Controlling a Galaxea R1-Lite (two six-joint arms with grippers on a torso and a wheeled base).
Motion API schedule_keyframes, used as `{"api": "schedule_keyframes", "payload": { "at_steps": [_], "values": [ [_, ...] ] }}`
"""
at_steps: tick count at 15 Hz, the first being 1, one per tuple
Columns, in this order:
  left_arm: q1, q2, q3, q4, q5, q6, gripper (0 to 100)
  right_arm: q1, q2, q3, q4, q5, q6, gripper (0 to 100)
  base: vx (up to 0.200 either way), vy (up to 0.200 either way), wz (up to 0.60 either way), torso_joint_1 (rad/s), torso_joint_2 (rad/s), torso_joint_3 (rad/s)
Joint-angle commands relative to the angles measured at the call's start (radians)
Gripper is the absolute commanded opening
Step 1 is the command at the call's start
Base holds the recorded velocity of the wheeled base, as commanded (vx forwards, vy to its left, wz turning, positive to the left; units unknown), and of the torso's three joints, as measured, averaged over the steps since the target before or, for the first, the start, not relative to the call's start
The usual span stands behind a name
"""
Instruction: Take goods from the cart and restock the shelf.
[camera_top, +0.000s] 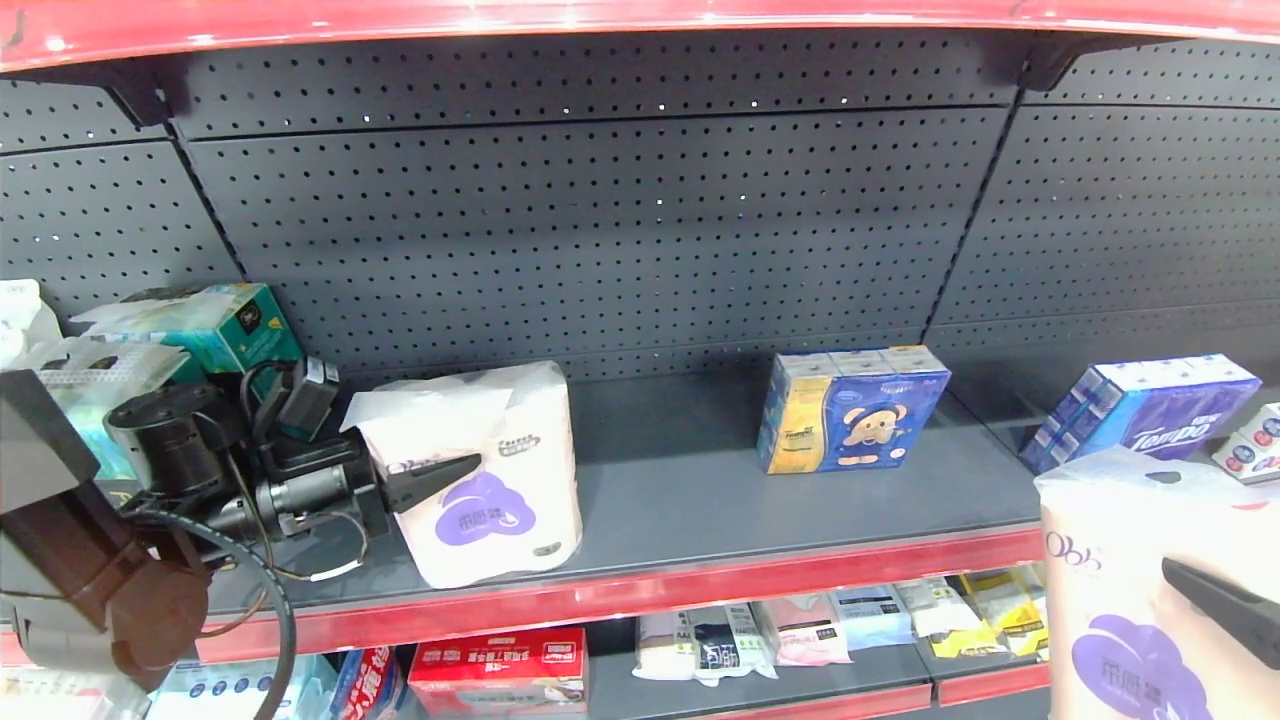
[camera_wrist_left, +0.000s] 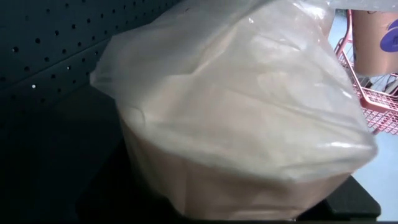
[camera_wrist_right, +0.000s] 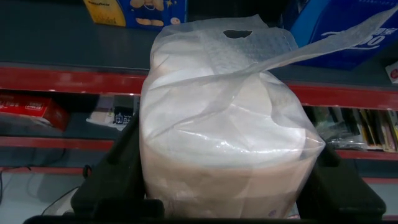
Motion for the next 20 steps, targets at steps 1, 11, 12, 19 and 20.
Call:
{"api": "schedule_keyframes", "payload": {
  "at_steps": [1, 11, 12, 19, 20],
  "values": [
    [0.0, 0.019, 0.005, -0.014, 0.001, 0.002, 0, 0.0, 0.007, -0.003, -0.001, 0.0, 0.0, 0, 0.0, 0.0, 0.0, 0.0, 0.0, 0.0],
    [-0.001, 0.048, 0.002, -0.053, -0.008, -0.005, 0, 0.0, -0.002, 0.005, 0.001, -0.003, 0.0, 0, 0.0, 0.0, 0.0, 0.0, 0.0, 0.0],
    [0.0, 0.051, 0.0, -0.054, -0.008, -0.004, 0, 0.0, -0.004, 0.007, -0.001, -0.003, 0.0, 0, 0.0, 0.0, 0.0, 0.0, 0.0, 0.0],
    [0.0, 0.073, -0.008, -0.064, 0.001, -0.002, 0, 0.0, -0.007, 0.004, -0.001, -0.004, -0.001, 0, 0.0, 0.0, 0.0, 0.0, 0.0, 0.0],
    [0.0, 0.076, -0.009, -0.064, 0.002, -0.005, 0, 0.0, -0.007, 0.005, -0.001, -0.006, -0.001, 0, 0.0, 0.0, 0.0, 0.0, 0.0, 0.0]
  ]
}}
